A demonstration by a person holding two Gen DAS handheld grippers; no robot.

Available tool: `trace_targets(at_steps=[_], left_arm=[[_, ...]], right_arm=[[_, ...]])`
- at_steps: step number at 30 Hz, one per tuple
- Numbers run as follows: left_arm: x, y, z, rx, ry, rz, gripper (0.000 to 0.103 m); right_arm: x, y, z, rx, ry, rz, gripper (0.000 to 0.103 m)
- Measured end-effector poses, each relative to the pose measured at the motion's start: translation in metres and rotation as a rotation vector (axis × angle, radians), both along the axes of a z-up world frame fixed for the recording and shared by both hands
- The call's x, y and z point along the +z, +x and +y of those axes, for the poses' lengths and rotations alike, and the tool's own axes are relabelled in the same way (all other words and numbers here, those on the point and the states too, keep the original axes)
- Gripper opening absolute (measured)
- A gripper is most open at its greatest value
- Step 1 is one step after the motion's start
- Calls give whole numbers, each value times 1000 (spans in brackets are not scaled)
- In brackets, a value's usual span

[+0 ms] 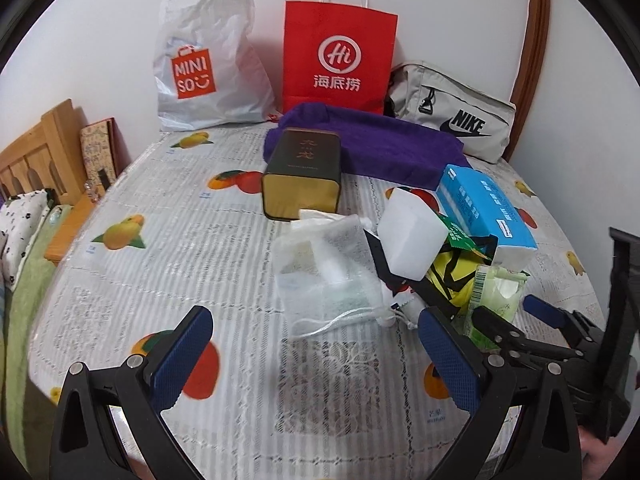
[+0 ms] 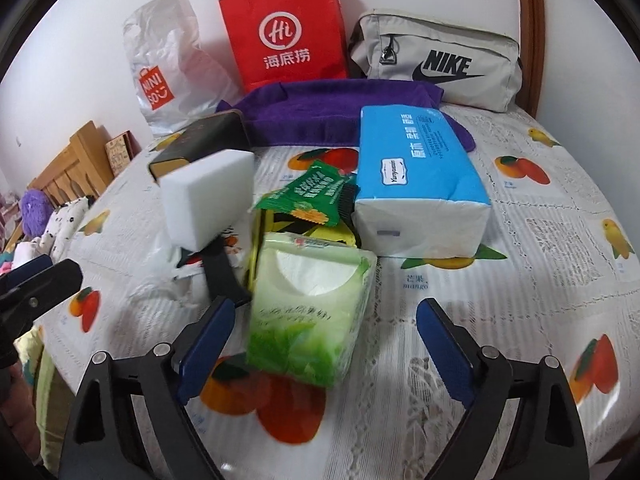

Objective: Organize soft objects
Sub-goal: 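Grasp the green tissue pack with the right tool while the left tool grasps the white sponge block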

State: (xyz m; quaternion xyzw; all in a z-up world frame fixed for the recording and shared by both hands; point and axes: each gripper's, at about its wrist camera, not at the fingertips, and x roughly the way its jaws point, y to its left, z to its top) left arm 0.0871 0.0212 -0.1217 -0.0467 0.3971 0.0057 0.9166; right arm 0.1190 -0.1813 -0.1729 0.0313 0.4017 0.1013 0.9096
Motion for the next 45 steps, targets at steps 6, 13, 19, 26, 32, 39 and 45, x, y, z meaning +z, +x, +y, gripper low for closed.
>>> trace_targets(at_steps=[6, 13, 19, 26, 32, 39, 45], left_arm=[[-4, 16, -14, -61, 3, -11, 103], [-4, 42, -37, -132, 18, -25, 103], [-10, 70, -61, -174, 100, -22, 102], [-22, 89, -75, -198, 160, 0, 67], [-24, 94, -60, -198, 85, 28, 28], [-8, 74, -19, -111, 63, 18, 28], [-13, 66, 22, -19, 45, 63, 28]], right_arm=[[-4, 3, -8, 22, 61, 19, 55], [6, -6, -26, -1, 44, 4, 53], [9, -9, -48, -28, 42, 17, 53], [5, -8, -63, -45, 4, 38, 53], [3, -2, -65, -44, 13, 54, 53], [2, 0, -60, -36, -15, 74, 53], [6, 4, -57, -23, -18, 101, 53]])
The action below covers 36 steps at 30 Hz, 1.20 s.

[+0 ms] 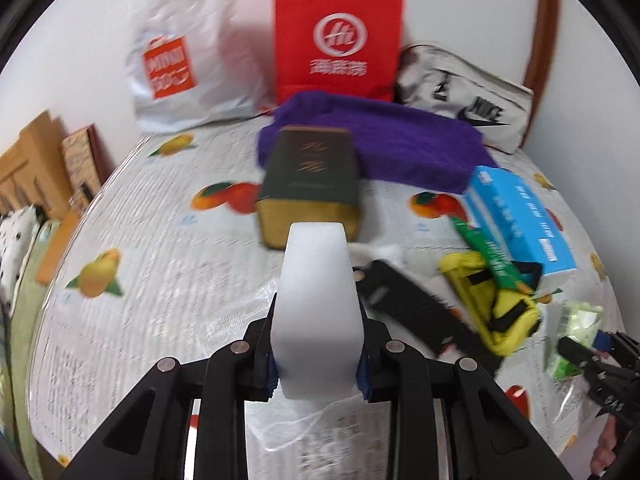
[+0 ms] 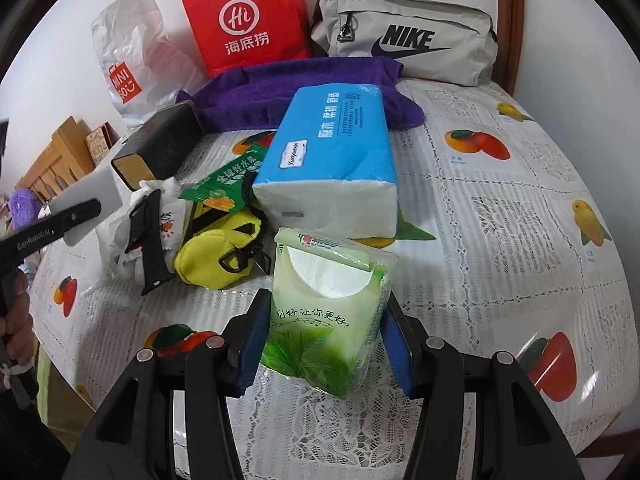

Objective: Organize soft objects
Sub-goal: 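Grasp the green tissue pack with the right tool while the left tool grasps the white sponge block, then carry both items onto the purple towel and open both tools to release them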

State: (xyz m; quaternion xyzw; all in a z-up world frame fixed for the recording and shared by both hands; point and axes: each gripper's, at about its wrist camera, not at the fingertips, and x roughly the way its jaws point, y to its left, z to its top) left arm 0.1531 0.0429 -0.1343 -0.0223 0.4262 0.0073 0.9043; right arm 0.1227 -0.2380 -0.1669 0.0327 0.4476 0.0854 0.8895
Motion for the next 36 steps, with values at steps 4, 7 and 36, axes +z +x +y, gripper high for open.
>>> trace_targets(at_steps=[4, 7, 36], left_arm=[[1, -3, 18, 34, -27, 9, 28], [8, 0, 25, 45, -43, 3, 28], [67, 107, 39, 36, -118, -50, 28]], right_arm=[[13, 1, 1, 15, 6, -4, 53], [26, 2, 1, 20, 8, -18, 53], [107, 138, 2, 48, 11, -107, 53]])
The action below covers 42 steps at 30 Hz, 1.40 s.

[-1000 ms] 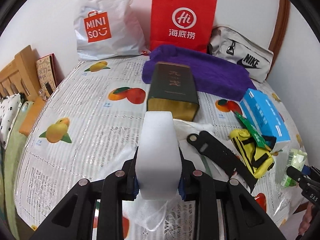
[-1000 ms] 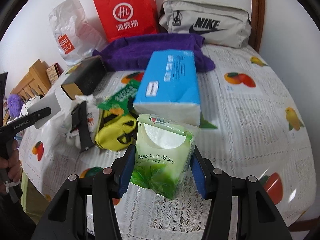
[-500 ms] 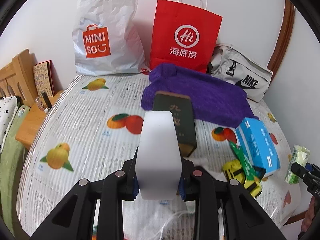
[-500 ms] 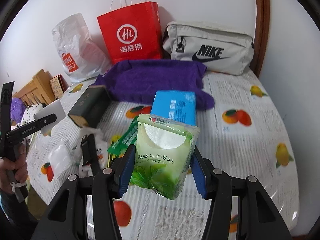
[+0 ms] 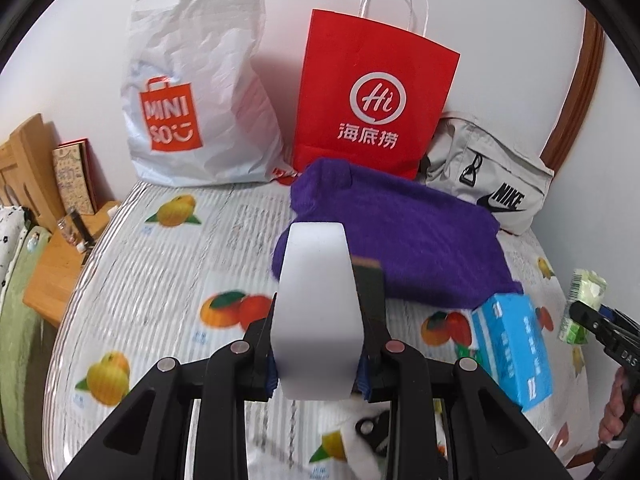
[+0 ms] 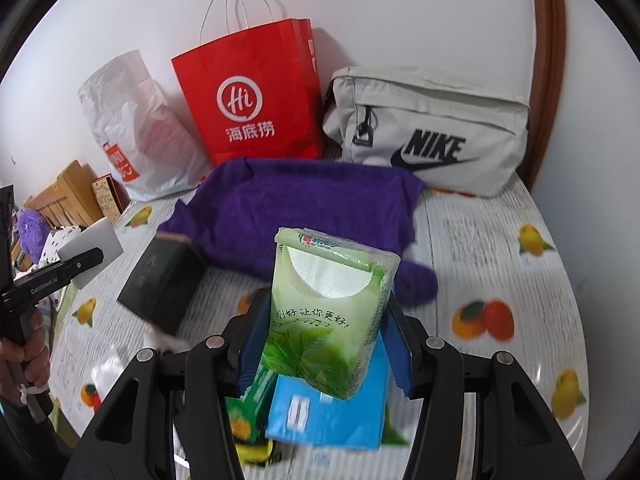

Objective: Organize soft objects
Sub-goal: 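Carry both items onto the purple towel and open both tools to release them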

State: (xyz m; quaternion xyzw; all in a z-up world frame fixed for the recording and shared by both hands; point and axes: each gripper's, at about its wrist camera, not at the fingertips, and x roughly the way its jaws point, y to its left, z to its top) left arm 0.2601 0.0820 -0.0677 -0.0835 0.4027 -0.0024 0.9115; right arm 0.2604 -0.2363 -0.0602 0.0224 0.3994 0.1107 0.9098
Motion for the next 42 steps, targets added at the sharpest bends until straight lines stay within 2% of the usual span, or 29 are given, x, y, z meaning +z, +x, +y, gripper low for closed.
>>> trace_targets(at_steps=[5, 14, 21, 26, 29, 31, 42], left_arm=[[4, 34, 1, -2, 13, 0, 28], [0, 98, -10, -41, 26, 19, 28], [-14, 153, -26, -81, 12, 50, 28], [-36, 196, -34, -127, -25, 124, 28], [-49, 213, -39, -120, 5, 162, 28], [-56, 221, -41, -130, -3, 183, 28], [-76, 235, -54, -128, 51, 207, 28]], right_arm=[[1, 41, 0, 5, 1, -3, 53], [-15, 113, 7, 7, -11, 34, 53], [-42, 153, 14, 27, -14, 123, 53], [-63, 169, 17, 50, -10, 210, 53], [-77, 175, 18, 68, 0, 253, 53], [-84, 177, 19, 70, -5, 273, 53], [-101, 187, 14, 81, -23, 328, 54]])
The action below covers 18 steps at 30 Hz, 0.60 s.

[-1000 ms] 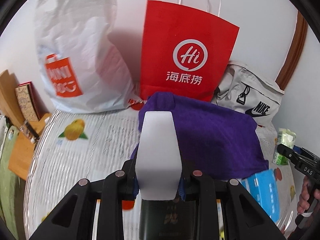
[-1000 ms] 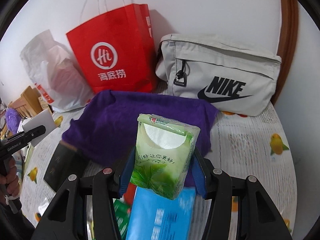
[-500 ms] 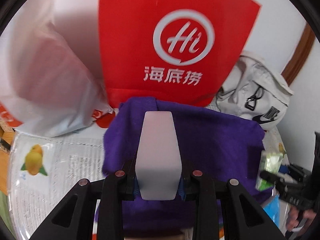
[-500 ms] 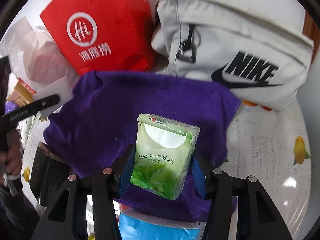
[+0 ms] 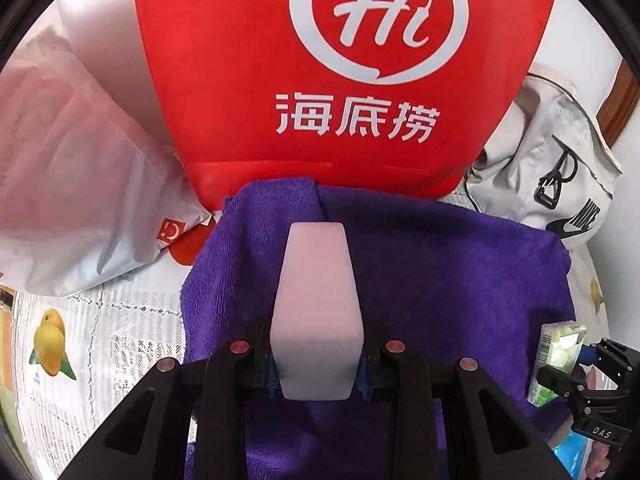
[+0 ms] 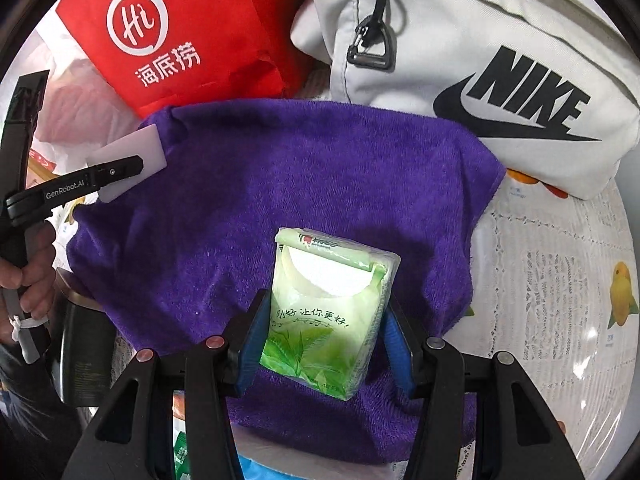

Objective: Organize soft objects
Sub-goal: 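Carry both items onto the purple towel and open both tools to release them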

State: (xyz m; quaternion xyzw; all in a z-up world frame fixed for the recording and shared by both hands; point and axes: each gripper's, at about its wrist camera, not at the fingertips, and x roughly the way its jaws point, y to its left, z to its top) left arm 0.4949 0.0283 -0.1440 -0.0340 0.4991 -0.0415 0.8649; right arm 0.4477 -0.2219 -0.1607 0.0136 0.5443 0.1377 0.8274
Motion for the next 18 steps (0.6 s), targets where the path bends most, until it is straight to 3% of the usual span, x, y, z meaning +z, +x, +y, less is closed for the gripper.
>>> trace_targets(at_steps=[2, 3, 4, 5, 7, 8, 18], left_arm=[[-1, 2, 1, 10, 12, 10, 32], [-2, 3, 0, 15, 14, 15, 41], [-3, 4, 0, 24, 15, 23, 60], [-4, 4, 2, 35, 19, 28, 67], [-1, 0, 3, 25, -1, 14, 68], [1, -2, 3, 29, 8, 13, 68], [54, -43, 12, -1, 5, -110, 68]], right_arm=[[-2, 0, 1, 7, -4, 0, 55], [-2, 1, 1, 9, -7, -1, 55], [-2, 0, 1, 12, -10, -6, 58], [-1, 0, 1, 16, -14, -13, 65], [0, 0, 3, 18, -27, -37, 79], [1, -2, 4, 16, -33, -50, 80], [39, -30, -6, -33, 13, -143, 80]])
